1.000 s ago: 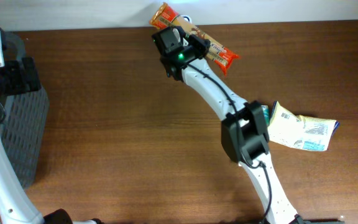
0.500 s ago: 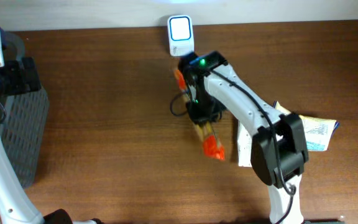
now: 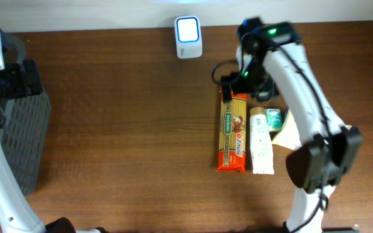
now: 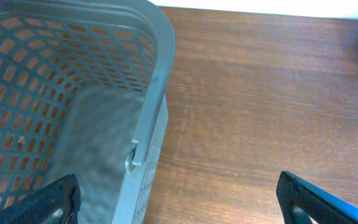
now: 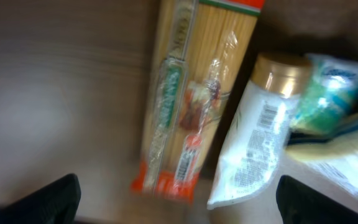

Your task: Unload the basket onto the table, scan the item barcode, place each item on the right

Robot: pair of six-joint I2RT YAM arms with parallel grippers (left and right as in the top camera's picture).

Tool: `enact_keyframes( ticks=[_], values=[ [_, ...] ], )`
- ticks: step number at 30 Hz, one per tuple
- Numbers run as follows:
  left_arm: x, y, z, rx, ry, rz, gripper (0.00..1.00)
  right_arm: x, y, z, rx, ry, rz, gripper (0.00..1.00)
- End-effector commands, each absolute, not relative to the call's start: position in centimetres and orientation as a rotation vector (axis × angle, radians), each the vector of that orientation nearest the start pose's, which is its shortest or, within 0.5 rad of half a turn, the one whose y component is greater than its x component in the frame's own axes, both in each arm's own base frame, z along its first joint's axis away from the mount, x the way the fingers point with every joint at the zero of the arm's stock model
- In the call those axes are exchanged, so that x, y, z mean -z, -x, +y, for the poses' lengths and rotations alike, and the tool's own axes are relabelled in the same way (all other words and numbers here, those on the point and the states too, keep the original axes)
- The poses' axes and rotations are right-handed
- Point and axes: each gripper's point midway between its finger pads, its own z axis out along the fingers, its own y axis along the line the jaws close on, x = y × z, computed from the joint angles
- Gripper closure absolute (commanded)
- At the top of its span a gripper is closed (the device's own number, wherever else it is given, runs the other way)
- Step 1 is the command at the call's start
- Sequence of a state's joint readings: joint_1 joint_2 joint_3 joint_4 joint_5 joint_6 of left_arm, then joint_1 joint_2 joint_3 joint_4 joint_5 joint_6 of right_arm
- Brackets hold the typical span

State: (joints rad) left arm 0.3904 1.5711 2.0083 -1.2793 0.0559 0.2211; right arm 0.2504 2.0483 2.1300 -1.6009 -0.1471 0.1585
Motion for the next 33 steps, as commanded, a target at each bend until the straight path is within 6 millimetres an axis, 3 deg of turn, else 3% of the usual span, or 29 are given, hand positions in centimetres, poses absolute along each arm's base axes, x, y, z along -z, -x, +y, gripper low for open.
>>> enact_keyframes(
  ticks=[1, 3, 5, 7, 9, 14, 17, 21, 22, 25, 27, 33],
  values=[
    [-35.3, -35.5, 13.7, -0.213, 0.167, 2.412, 0.01, -28.5, -35.7, 12.8, -0.343, 0.227, 2.855, 0.01],
    [-35.3, -35.5, 13.7, -0.213, 0.167, 2.412, 0.01, -33.8, -33.1, 12.6, -0.372, 0.251, 2.699, 0.01],
    [-35.3, -35.5, 13.7, -0.213, 0.167, 2.412, 0.01, -36.9, -30.8, 12.2, -0.388, 0.264, 2.603, 0.01],
    [-35.3, -35.5, 13.7, -0.213, 0.167, 2.412, 0.01, -40.8, -27.1, 11.7, -0.451, 0.277, 2.471, 0.01],
    [-35.3, -35.5, 13.7, -0.213, 0.167, 2.412, 0.01, -43.0, -24.5, 11.4, -0.487, 0.289, 2.386, 0.01],
    [-35.3, -35.5, 13.7, -0.213, 0.167, 2.412, 0.01, -46.5, -20.0, 7.1, -0.304, 0.205, 2.211, 0.01],
    [-35.3, -35.5, 13.7, -0.213, 0.167, 2.412, 0.01, -47.3, -20.1, 4.6, -0.162, 0.121, 2.161, 0.01],
    [-35.3, -35.5, 13.7, -0.213, 0.167, 2.412, 0.01, -48.3, -20.7, 4.4, -0.138, 0.154, 1.995, 0.01],
    [-35.3, -35.5, 13.7, -0.213, 0.167, 2.412, 0.01, -48.0, -21.2, 4.2, -0.125, 0.144, 1.949, 0.01],
    [-35.3, -35.5, 13.7, -0.213, 0.167, 2.412, 0.01, -44.5, -22.0, 3.3, -0.136, 0.083, 1.811, 0.01],
    [-35.3, -35.5, 13.7, -0.213, 0.167, 2.412, 0.01, -40.8, -22.3, 2.9, -0.137, 0.064, 1.727, 0.02],
    [-35.3, -35.5, 13.7, -0.213, 0.167, 2.412, 0.01, -27.1, -23.1, 3.3, -0.170, 0.082, 1.504, 0.01]
  ],
)
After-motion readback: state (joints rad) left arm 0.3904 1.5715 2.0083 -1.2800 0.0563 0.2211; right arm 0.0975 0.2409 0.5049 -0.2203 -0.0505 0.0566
